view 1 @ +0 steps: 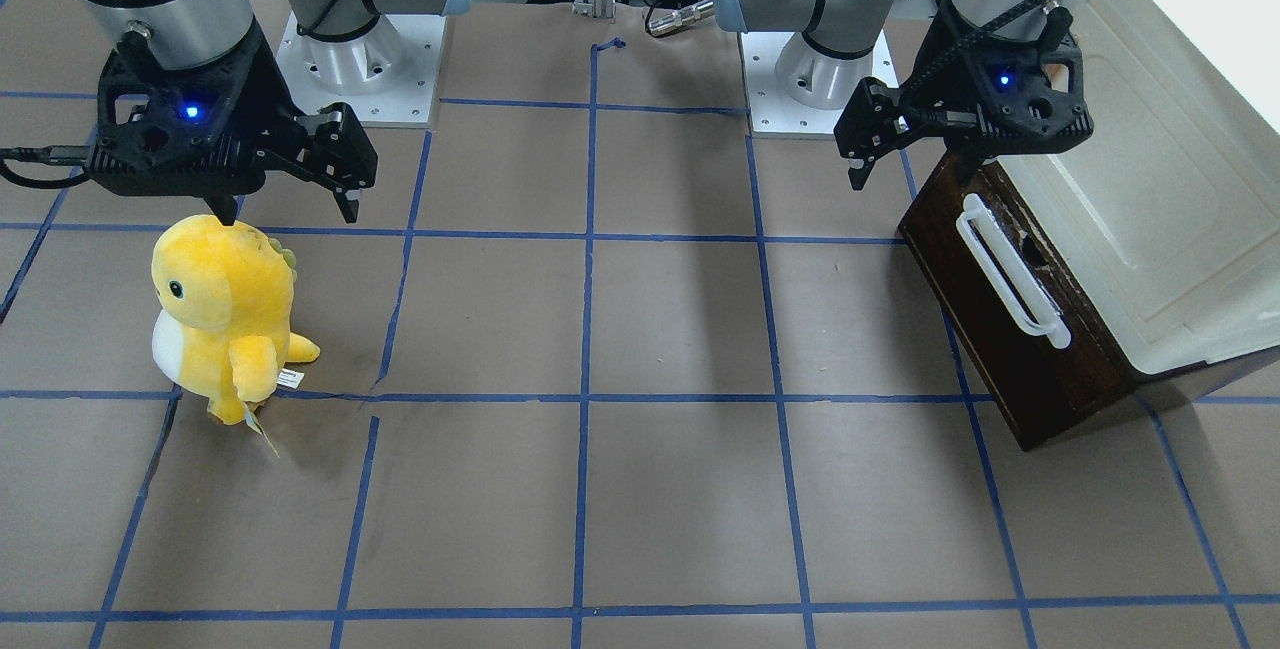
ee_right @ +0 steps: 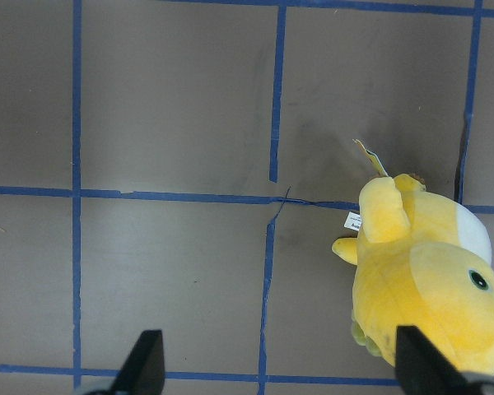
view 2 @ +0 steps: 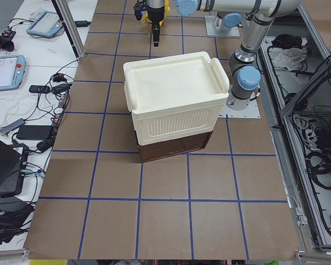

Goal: Pull drawer sideways

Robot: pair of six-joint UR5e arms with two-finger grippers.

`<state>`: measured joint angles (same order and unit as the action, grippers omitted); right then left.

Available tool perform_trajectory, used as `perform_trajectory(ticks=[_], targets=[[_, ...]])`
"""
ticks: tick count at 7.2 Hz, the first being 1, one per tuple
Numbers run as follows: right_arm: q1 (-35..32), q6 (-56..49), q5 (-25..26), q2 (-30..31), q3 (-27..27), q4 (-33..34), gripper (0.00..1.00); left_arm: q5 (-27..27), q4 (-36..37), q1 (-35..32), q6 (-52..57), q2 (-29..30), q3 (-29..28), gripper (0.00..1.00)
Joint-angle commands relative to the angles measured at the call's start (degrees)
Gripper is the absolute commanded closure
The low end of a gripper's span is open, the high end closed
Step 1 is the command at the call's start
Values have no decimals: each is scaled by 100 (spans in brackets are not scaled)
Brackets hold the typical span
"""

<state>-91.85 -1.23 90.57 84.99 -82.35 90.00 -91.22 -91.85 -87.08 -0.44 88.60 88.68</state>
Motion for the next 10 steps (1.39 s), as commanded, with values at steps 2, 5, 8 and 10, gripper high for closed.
perform_trajectory(ticks=[2,5,8,10], targets=[[0,0,-4,0,0,0,0,-1,-69,-2,-9,-1,0,0],[0,0,-4,0,0,0,0,-18,-61,16,0,43,-78,0],[0,0,-4,0,0,0,0,-27,-35,7,-71,52,-35,0],[0,0,5,0,0,0,0,-19,-26,-10,-236,131,-35,0]])
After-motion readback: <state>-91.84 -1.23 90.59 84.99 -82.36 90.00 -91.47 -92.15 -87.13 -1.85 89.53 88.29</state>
